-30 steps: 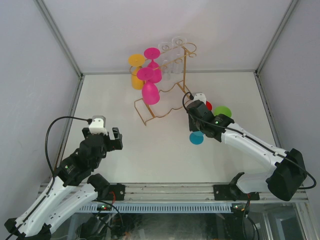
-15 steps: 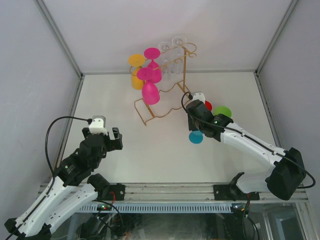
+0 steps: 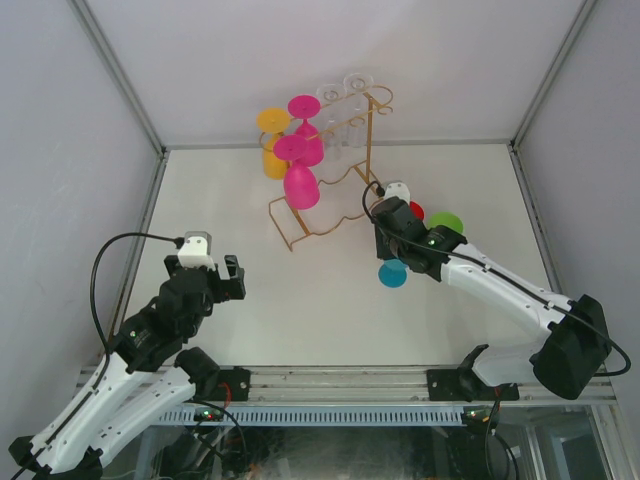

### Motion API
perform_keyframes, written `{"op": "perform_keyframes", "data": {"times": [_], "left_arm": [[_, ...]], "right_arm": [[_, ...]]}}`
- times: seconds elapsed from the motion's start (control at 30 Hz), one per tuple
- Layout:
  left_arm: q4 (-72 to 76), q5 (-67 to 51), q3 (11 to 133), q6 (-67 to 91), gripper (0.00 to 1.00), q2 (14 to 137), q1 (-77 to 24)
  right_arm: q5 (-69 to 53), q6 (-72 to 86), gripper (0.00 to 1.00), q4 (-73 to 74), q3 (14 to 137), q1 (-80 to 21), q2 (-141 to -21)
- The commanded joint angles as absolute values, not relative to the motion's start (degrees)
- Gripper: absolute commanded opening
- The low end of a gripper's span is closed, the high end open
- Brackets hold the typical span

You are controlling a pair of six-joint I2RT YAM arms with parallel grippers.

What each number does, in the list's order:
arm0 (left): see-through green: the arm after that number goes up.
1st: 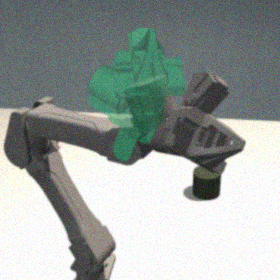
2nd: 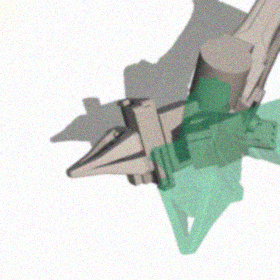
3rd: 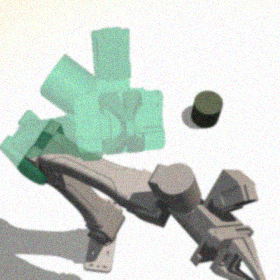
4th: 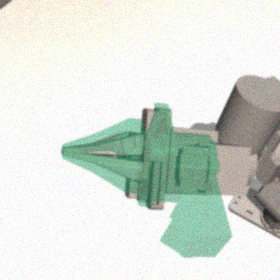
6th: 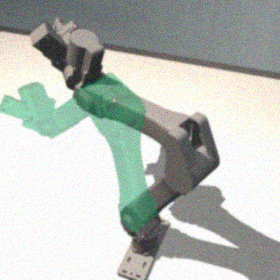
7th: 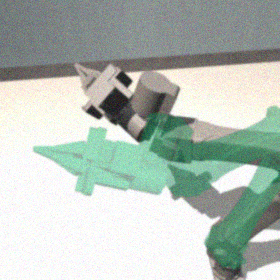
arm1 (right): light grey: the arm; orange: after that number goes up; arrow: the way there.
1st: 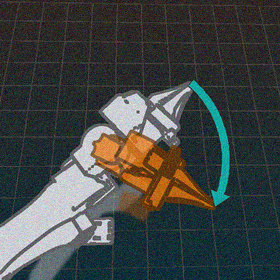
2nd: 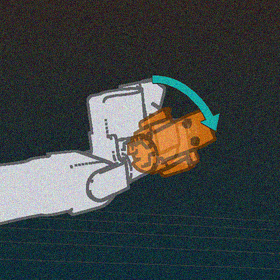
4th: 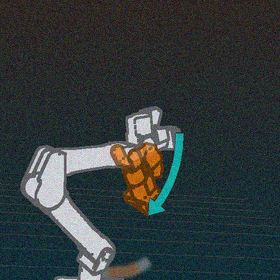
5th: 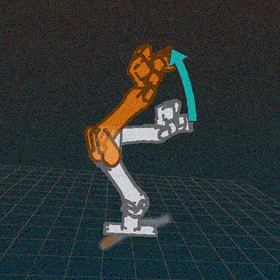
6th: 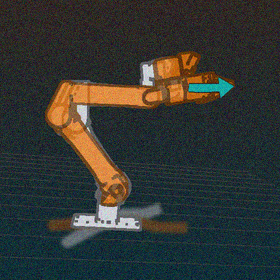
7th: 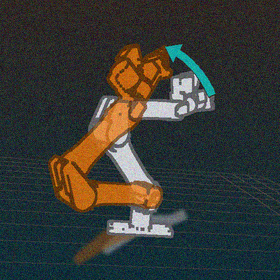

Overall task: Take the wine glass off the wine glass rack
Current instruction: Place the wine glass at the center of the board.

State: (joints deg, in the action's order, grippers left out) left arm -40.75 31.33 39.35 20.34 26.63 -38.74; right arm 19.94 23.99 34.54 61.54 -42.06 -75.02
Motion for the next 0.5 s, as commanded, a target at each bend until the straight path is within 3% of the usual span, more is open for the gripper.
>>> {"op": "perform_keyframes", "data": {"times": [0.0, 0.47], "left_arm": [[-38.91, 32.06, 40.17, 19.51, 1.00, 27.05, -38.45], [-38.49, 32.61, 39.90, 19.42, 1.00, 26.63, -38.41]], "right_arm": [[20.08, 23.06, 0.18, 34.01, 64.33, -42.10, -74.65], [18.88, 23.83, 0.23, 34.52, 64.78, -42.02, -71.89]]}}
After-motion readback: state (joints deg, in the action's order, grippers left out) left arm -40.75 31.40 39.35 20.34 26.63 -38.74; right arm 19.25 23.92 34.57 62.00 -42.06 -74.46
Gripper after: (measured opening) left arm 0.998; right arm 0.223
